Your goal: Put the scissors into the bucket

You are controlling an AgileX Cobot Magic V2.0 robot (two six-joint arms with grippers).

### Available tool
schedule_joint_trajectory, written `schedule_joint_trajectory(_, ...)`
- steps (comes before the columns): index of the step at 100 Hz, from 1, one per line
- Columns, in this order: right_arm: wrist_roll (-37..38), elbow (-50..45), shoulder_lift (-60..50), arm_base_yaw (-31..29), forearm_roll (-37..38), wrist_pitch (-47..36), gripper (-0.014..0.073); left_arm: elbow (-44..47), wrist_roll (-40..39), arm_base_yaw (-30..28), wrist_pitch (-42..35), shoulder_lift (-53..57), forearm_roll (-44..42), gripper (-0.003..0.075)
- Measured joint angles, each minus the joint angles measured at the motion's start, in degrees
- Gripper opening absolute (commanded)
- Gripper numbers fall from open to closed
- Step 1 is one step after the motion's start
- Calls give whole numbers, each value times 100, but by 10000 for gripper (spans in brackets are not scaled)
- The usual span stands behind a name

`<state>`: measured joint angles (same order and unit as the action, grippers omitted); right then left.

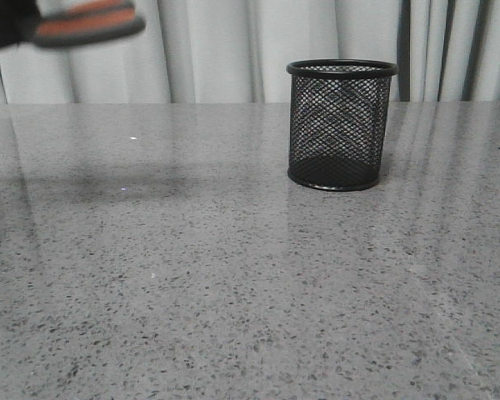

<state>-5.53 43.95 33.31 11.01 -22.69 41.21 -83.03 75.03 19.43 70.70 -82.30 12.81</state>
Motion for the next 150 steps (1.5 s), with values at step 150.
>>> schedule_joint_trajectory(150,-2084,591,572,0,-4171,-56,385,-1541,-1621,3134,-696,252,-267,-20)
